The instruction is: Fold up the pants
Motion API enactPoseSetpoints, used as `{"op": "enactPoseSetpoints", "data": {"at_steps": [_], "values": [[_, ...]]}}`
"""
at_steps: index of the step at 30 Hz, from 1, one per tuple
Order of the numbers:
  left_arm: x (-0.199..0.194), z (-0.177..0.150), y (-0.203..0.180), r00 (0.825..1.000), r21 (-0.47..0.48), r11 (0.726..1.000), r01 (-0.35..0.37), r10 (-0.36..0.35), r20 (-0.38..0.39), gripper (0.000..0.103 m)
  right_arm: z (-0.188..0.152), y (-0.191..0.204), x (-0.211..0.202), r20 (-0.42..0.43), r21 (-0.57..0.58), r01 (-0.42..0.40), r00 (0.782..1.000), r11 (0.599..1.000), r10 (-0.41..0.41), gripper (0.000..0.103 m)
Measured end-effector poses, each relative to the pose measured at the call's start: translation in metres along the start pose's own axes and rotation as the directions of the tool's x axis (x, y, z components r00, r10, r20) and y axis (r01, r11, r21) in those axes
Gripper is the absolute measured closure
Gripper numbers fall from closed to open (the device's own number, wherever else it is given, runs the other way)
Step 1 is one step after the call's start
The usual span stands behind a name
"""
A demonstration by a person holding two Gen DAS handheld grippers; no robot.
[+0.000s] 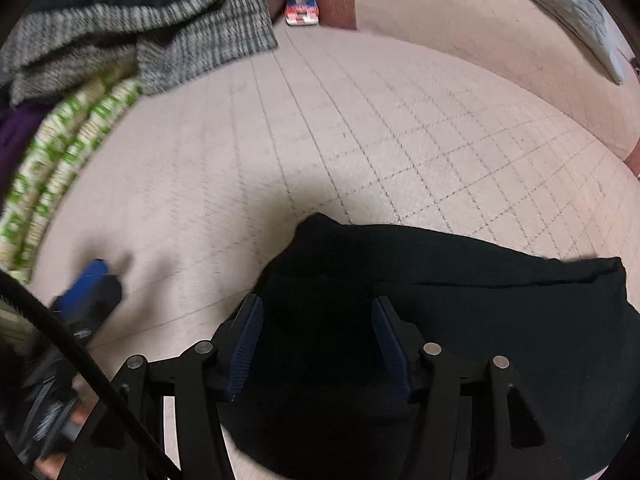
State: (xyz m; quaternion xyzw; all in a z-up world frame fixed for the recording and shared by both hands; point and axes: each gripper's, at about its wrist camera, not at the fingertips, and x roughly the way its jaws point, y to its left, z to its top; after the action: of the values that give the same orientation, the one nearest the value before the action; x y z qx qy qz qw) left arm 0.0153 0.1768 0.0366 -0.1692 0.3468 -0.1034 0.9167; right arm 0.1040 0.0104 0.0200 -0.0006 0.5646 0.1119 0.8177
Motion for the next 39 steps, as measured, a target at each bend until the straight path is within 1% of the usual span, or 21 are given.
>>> {"op": "enactPoseSetpoints", "data": {"at_steps": [1, 2, 3, 4, 6, 9, 12, 15, 18, 20, 21, 22, 23, 24, 28, 29, 31, 33, 35, 38, 39], "values": [[0.001, 0.001, 0.002, 1.000, -0.012, 1.000, 0.012, -0.012, -0.004, 0.049, 0.000, 0.000, 0.006, -0.017, 0.000, -0.007, 1.000, 1.000, 0.007, 0.077], [0.002, 0.002, 0.006, 0.999, -0.036, 0.999, 0.032, -0.032, -0.008, 0.049, 0.000, -0.001, 0.008, -0.025, 0.014, -0.004, 1.000, 1.000, 0.004, 0.078], [0.003, 0.004, 0.008, 0.999, -0.052, 0.998, 0.044, -0.045, -0.009, 0.049, -0.002, -0.005, 0.006, -0.010, 0.037, -0.016, 1.000, 0.999, 0.017, 0.082], [0.003, 0.004, 0.010, 0.999, -0.060, 0.997, 0.050, -0.051, -0.009, 0.049, -0.003, -0.008, 0.004, -0.002, 0.052, -0.026, 1.000, 0.998, 0.027, 0.084], [0.002, 0.006, 0.014, 0.998, -0.086, 0.994, 0.064, -0.065, -0.006, 0.049, -0.006, -0.015, -0.004, 0.018, 0.088, -0.054, 0.998, 0.995, 0.053, 0.085], [-0.001, 0.008, 0.022, 0.996, -0.133, 0.987, 0.091, -0.092, -0.001, 0.049, -0.005, -0.020, -0.021, 0.072, 0.131, -0.094, 0.994, 0.987, 0.085, 0.085], [-0.001, 0.009, 0.028, 0.995, -0.167, 0.981, 0.099, -0.100, 0.006, 0.048, 0.004, -0.021, -0.031, 0.103, 0.141, -0.096, 0.991, 0.985, 0.082, 0.085], [0.000, 0.010, 0.032, 0.995, -0.186, 0.978, 0.099, -0.100, 0.002, 0.048, 0.023, -0.016, -0.022, 0.100, 0.143, -0.070, 0.993, 0.987, 0.056, 0.085], [0.001, 0.010, 0.033, 0.995, -0.182, 0.979, 0.093, -0.095, -0.003, 0.047, 0.033, -0.015, 0.000, 0.062, 0.152, -0.054, 0.997, 0.987, 0.045, 0.085], [0.002, 0.010, 0.031, 0.996, -0.172, 0.981, 0.088, -0.091, -0.007, 0.047, 0.033, -0.018, 0.012, 0.039, 0.151, -0.041, 0.999, 0.988, 0.036, 0.084], [0.003, 0.010, 0.029, 0.996, -0.166, 0.982, 0.086, -0.088, -0.009, 0.047, 0.033, -0.018, 0.016, 0.040, 0.148, -0.038, 0.999, 0.988, 0.032, 0.077], [0.004, 0.010, 0.028, 0.996, -0.161, 0.983, 0.085, -0.088, -0.012, 0.047, 0.033, -0.018, 0.016, 0.054, 0.149, -0.047, 0.998, 0.988, 0.039, 0.066], [0.005, 0.009, 0.027, 0.996, -0.154, 0.984, 0.088, -0.091, -0.015, 0.047, 0.032, -0.019, 0.014, 0.070, 0.158, -0.066, 0.996, 0.985, 0.056, 0.058], [0.005, 0.009, 0.026, 0.996, -0.148, 0.985, 0.089, -0.092, -0.016, 0.047, 0.032, -0.020, 0.013, 0.077, 0.166, -0.087, 0.994, 0.982, 0.075, 0.044], [0.005, 0.004, 0.020, 0.996, -0.120, 0.990, 0.079, -0.082, -0.022, 0.046, 0.025, -0.029, -0.009, 0.149, 0.171, -0.151, 0.981, 0.974, 0.126, 0.043], [0.005, 0.003, 0.020, 0.996, -0.118, 0.990, 0.081, -0.085, -0.024, 0.046, 0.023, -0.034, -0.014, 0.160, 0.176, -0.153, 0.979, 0.973, 0.125, 0.043], [0.005, 0.001, 0.019, 0.996, -0.115, 0.990, 0.086, -0.089, -0.026, 0.046, 0.015, -0.057, -0.026, 0.177, 0.200, -0.139, 0.979, 0.970, 0.104, 0.043], [0.005, 0.000, 0.017, 0.995, -0.111, 0.990, 0.087, -0.091, -0.031, 0.046, 0.003, -0.097, -0.037, 0.181, 0.258, -0.104, 0.982, 0.960, 0.058, 0.043], [0.008, -0.002, 0.014, 0.995, -0.105, 0.991, 0.088, -0.093, -0.043, 0.045, -0.013, -0.140, -0.046, 0.179, 0.335, -0.055, 0.984, 0.940, -0.006, 0.043], [0.010, -0.004, 0.006, 0.994, -0.086, 0.992, 0.091, -0.095, -0.048, 0.045, -0.039, -0.205, -0.053, 0.159, 0.447, 0.026, 0.981, 0.894, -0.108, 0.046], [0.011, -0.004, 0.004, 0.995, -0.081, 0.993, 0.090, -0.094, -0.045, 0.045, -0.044, -0.218, -0.053, 0.149, 0.461, 0.043, 0.981, 0.886, -0.125, 0.048]]}}
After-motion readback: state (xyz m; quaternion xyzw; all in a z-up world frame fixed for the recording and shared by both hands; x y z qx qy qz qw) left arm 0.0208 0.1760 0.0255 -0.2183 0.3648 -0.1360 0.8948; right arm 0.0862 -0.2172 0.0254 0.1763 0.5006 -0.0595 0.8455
